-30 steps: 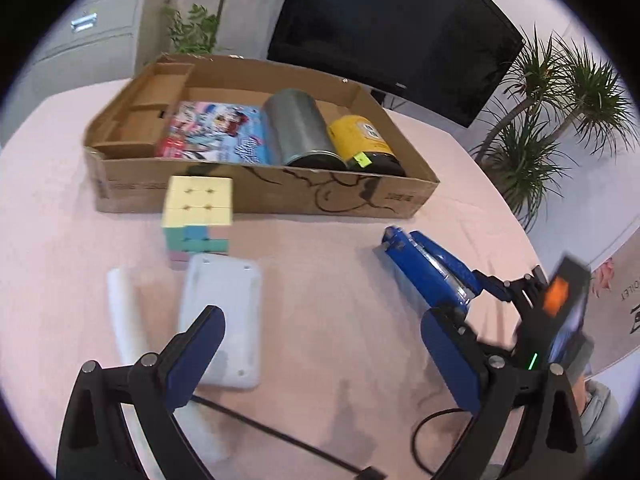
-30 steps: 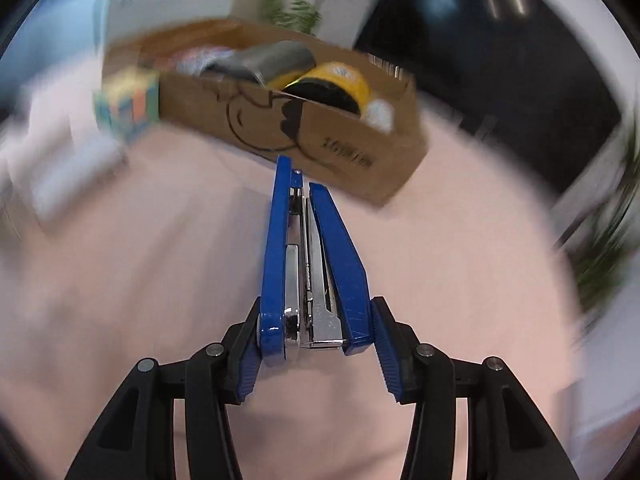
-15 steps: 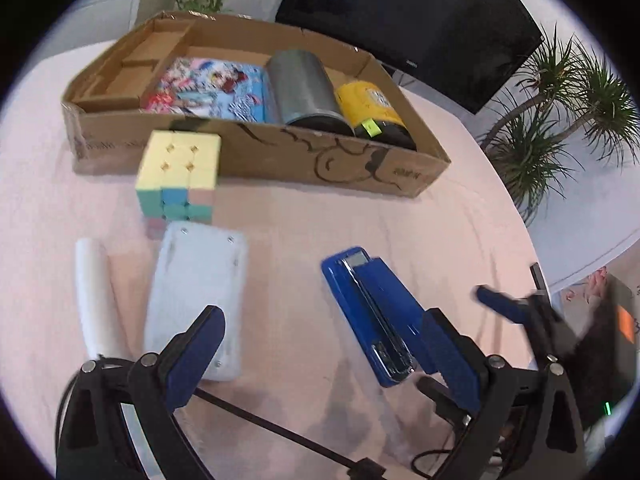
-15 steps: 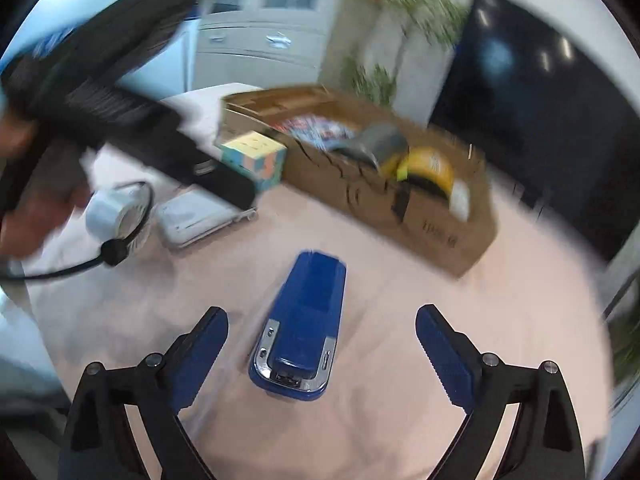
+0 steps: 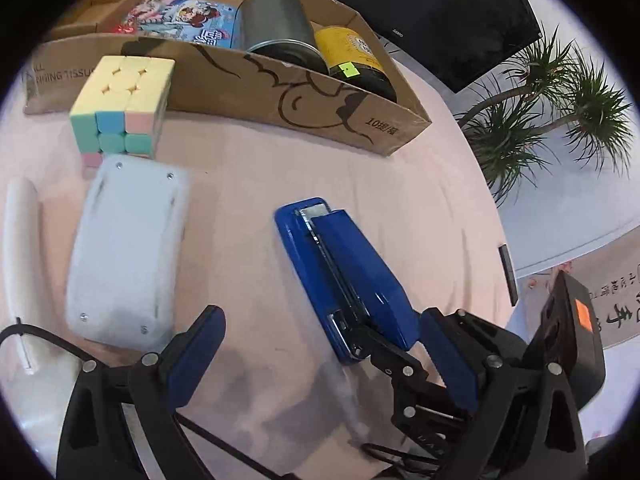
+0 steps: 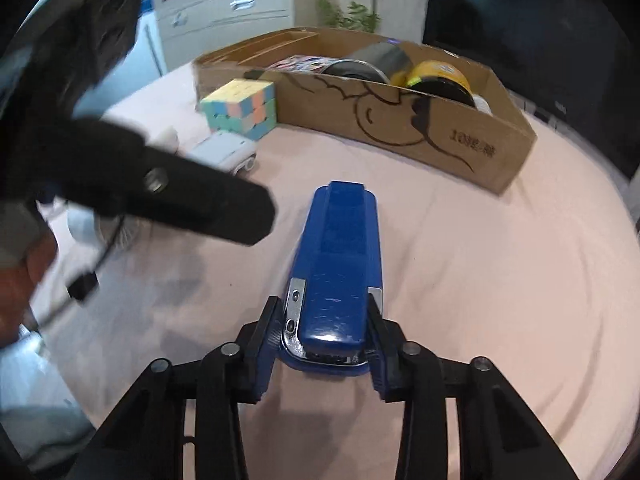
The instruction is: Organize rigid objects
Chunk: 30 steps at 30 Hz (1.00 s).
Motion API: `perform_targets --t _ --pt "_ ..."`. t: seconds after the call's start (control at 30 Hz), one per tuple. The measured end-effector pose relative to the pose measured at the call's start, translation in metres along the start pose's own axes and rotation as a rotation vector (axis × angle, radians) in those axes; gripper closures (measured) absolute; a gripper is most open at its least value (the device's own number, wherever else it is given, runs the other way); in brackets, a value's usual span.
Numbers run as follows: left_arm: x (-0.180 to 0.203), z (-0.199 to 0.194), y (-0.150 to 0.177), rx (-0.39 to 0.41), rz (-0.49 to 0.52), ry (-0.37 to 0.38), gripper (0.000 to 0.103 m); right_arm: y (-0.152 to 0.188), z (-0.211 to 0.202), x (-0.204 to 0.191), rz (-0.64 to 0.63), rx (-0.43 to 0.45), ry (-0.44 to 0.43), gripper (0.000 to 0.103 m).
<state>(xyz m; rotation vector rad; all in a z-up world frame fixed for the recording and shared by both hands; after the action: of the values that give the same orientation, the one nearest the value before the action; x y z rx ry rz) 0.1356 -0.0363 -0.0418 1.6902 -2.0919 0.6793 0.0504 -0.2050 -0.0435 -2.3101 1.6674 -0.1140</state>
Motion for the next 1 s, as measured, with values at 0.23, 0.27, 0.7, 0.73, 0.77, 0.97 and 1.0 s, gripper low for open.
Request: perform_targets --t 0.23,0.27,0.7,0.73,0.77,0.97,1.0 --pt "0.001 0.009 -0.001 -0.027 -0.026 0.041 0.006 -0.001 -0.001 0.022 0.137 -0.018 -0.177 0.079" --pt "0.001 0.01 0.0 -0.031 -0.029 0.048 0.006 -0.001 -0.001 0.025 0.153 -0.022 -0.207 0.079" --pt "0.008 0.006 0.003 -0.005 -0.056 0.085 0.037 0.001 -0.016 0.008 0.217 -0.052 -0.431 0.079" --pt "0.009 0.0 0.003 0.013 -0.053 0.085 0.038 -0.002 -0.02 0.004 0.206 -0.042 -0.428 0.079" --pt "0.01 -0.006 0.003 0.029 -0.047 0.085 0.038 -0.006 -0.024 0.002 0.197 -0.032 -0.424 0.079" --pt "0.018 -0.06 -0.016 0.151 -0.001 0.07 0.039 -0.044 -0.054 -0.016 0.142 0.057 -0.404 0.079" --pt "0.019 -0.069 -0.022 0.166 0.007 0.067 0.039 -0.054 -0.06 -0.019 0.13 0.075 -0.399 0.079"
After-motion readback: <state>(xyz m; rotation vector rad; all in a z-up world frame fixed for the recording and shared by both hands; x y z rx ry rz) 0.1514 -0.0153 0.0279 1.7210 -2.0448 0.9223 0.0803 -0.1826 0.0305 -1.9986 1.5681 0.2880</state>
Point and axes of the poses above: each gripper's, at about its wrist camera, not at the fingertips, and z roughly the way its jaws point, x to its right, y to its underside, the point moved 2 cm from there along z, roughly the way its jaws point, and after that the axes turned 12 degrees about -x, right-handed, at the moved point
